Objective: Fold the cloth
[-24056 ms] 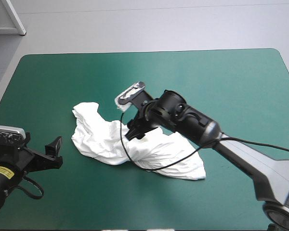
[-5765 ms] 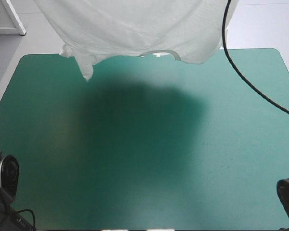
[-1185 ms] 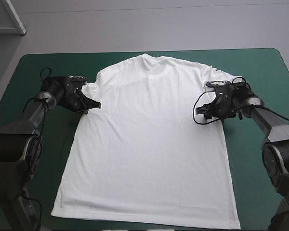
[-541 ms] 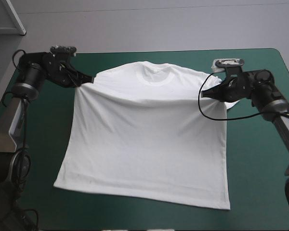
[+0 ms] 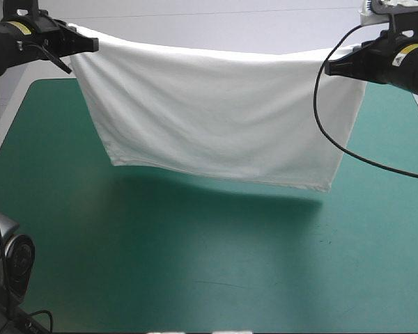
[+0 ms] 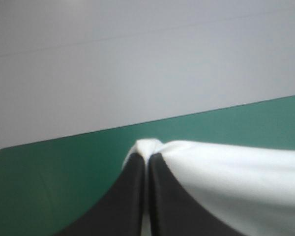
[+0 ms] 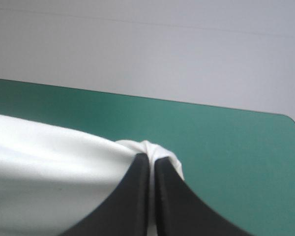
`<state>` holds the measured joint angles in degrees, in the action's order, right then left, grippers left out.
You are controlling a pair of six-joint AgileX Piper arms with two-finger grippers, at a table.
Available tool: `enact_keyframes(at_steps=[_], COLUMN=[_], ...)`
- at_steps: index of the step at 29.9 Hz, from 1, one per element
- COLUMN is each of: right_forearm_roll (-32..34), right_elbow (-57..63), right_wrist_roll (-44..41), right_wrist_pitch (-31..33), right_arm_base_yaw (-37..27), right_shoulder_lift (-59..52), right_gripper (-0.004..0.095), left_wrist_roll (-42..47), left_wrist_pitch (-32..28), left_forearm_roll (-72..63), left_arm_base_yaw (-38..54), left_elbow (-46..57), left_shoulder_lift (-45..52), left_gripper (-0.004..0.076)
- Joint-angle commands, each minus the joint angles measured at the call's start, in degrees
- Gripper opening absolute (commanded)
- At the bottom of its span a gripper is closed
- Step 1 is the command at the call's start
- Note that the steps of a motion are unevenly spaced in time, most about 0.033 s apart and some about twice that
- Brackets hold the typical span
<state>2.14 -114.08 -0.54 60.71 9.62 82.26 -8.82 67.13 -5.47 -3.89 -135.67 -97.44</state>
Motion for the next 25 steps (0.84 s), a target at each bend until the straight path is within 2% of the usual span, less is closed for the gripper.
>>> enact_keyframes(at_steps=[1,5,11,14,17,21,25], right_forearm_roll=[-1.4,-1.7,-3.1,-3.1,-3.1,-3.1,-0.6], right_elbow=[-4.4,-6.5,-11.3,-16.7,-23.6,-27.3,-25.9], right_wrist_roll=[2.5,2.7,2.7,2.7,2.7,2.7,2.7], right_wrist_pitch=[-4.1,-9.2,-22.5,-25.4,-23.1,-16.5,-5.4], right_arm_base_yaw=[-0.3,-0.3,-0.3,-0.3,-0.3,-0.3,-0.3], right_shoulder_lift=[0.2,4.8,15.2,19.4,21.9,22.6,23.2], right_gripper=[-0.0019,-0.0019,-0.0019,-0.0019,-0.0019,-0.0019,-0.0019], left_wrist_roll=[-0.1,-0.1,-1.7,-3.0,-3.0,-3.4,-3.6], left_wrist_pitch=[-6.6,-11.2,-23.2,-26.4,-25.2,-19.1,-12.4], left_forearm_roll=[0.0,0.0,0.0,0.7,3.7,5.5,4.5], left_arm_base_yaw=[-0.1,-0.1,-0.1,-0.1,-0.1,-0.1,-0.1], left_elbow=[-1.9,-1.8,-1.8,-2.0,-4.1,-6.7,-6.8], left_shoulder_lift=[2.4,0.3,-5.0,-6.9,-8.3,-8.5,-8.8], left_gripper=[-0.0008,-0.0008,-0.0008,-0.0008,-0.0008,-0.0008,-0.0008])
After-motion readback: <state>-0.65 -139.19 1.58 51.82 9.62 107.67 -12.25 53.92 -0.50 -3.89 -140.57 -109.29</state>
